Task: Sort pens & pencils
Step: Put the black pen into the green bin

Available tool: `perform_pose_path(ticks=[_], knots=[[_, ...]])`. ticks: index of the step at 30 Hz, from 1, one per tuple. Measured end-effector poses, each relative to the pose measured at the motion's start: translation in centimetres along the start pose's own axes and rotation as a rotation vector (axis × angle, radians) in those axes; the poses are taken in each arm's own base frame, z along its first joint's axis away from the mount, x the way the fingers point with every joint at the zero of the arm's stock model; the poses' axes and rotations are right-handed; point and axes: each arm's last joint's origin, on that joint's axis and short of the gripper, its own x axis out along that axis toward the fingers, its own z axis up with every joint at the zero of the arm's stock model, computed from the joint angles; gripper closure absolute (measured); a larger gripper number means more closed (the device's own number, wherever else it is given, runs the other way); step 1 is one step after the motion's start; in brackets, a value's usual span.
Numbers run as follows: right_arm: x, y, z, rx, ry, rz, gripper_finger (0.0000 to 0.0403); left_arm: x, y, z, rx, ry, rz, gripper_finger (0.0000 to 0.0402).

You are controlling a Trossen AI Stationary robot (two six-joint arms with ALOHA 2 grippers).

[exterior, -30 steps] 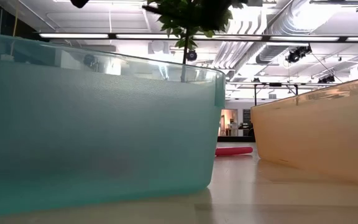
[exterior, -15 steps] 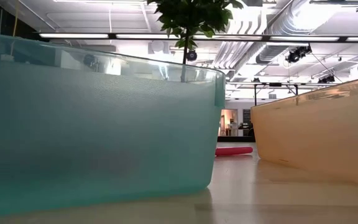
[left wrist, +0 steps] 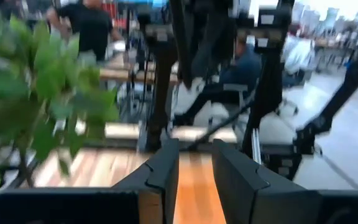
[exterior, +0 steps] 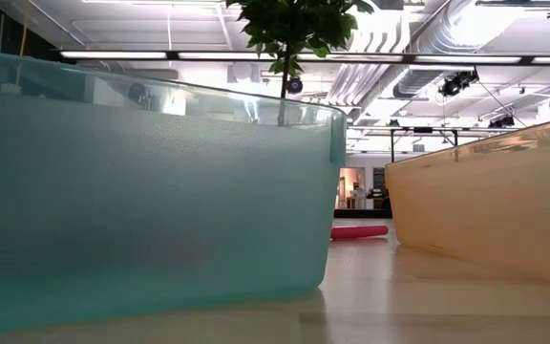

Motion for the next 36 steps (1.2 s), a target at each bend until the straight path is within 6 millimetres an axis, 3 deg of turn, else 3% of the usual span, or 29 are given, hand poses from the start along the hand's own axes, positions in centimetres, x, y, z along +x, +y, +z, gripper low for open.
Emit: perform_pose_path(ticks=[10,16,36], knots=[[0.3,0.9,0.3,-0.012,-0.023,0.09,0.0398,4.8,-0.7,-0.7,-0.015,-0.074,-0.074,0.0316],[0.1,1.3,0.2,-0.019,-0.029,0.113,0.0398,5.0,-0.9,0.5,-0.029,-0.206,-0.103,0.0316],[1.2,2.4,0.1,-0.055,-0.036,0.176,0.0398,6.3,-1.0,0.6,-0.054,-0.286,-0.109,0.0316]])
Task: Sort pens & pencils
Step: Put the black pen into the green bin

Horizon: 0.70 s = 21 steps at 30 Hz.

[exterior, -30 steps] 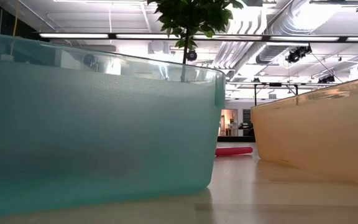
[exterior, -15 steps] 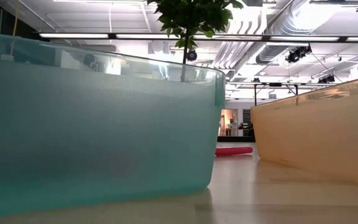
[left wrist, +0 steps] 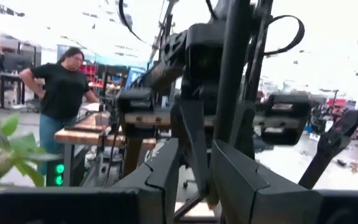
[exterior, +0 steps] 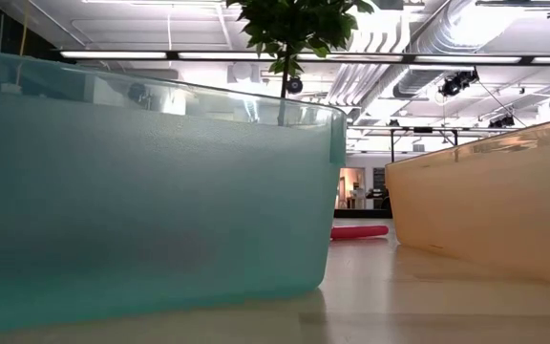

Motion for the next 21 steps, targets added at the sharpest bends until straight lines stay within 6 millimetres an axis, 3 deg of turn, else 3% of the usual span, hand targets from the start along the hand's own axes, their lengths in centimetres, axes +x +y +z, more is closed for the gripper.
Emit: perform_pose_path(ticks=[21], knots=[[0.27,-0.6,0.23,0.005,-0.007,-0.027,0.0398,0.02,-0.14,0.04,-0.01,-0.001,-0.046,0.0316]])
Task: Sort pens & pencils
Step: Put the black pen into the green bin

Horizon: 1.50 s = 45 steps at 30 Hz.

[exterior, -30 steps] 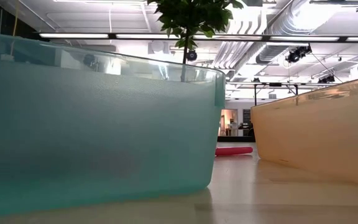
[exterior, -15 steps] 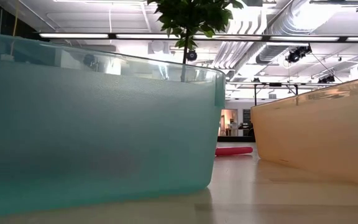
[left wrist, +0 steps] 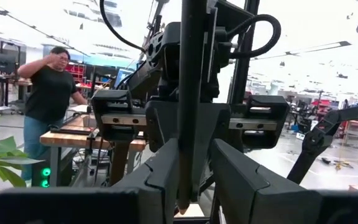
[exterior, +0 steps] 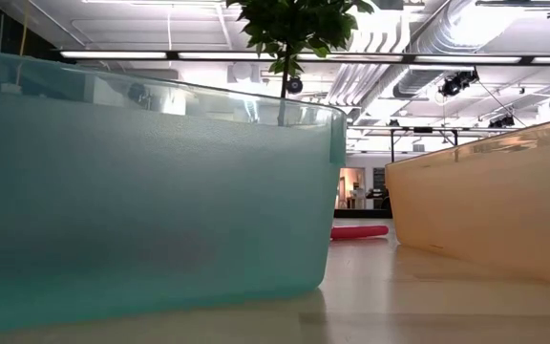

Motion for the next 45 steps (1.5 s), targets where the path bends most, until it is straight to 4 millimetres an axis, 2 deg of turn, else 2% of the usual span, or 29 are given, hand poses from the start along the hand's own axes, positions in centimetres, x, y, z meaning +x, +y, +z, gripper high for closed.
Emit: perform_pose_path(ticks=[38,42,45], knots=[[1.0,-0.6,0.2,0.015,0.02,0.039,0.0398,0.0,0.0,-0.1,-0.002,0.013,0.005,0.0316],[1.0,-0.6,0.2,0.015,0.02,0.039,0.0398,0.0,0.0,-0.1,-0.001,0.013,0.005,0.033],[1.0,-0.6,0.2,0.017,0.015,0.041,0.0398,0.0,0.0,-0.1,0.001,0.013,0.005,0.0358]])
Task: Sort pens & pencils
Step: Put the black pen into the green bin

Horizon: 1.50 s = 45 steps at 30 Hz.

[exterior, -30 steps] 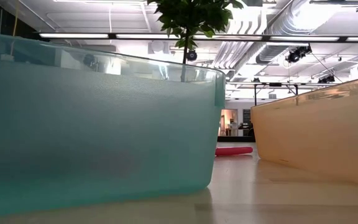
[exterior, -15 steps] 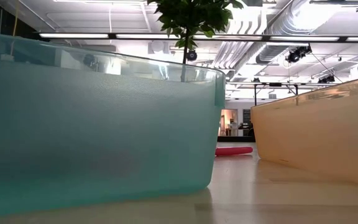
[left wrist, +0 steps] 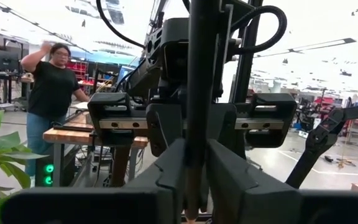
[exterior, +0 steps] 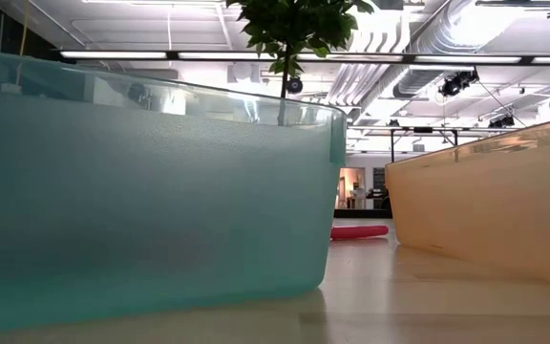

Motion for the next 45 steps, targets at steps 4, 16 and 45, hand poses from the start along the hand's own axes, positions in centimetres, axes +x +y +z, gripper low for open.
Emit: perform_pose_path(ticks=[4,16,45], knots=[[0.0,0.0,0.0,-0.002,0.0,0.0,0.0398,0.0,0.0,0.0,0.002,0.0,0.0,0.0389],[0.0,-0.1,0.0,-0.005,-0.005,-0.013,0.0356,0.0,0.0,0.0,0.007,0.0,0.005,0.039],[-7.9,-3.0,0.6,-0.027,-0.023,-0.206,0.0252,-2.3,-0.9,-2.4,-0.153,0.398,-0.078,0.0381]])
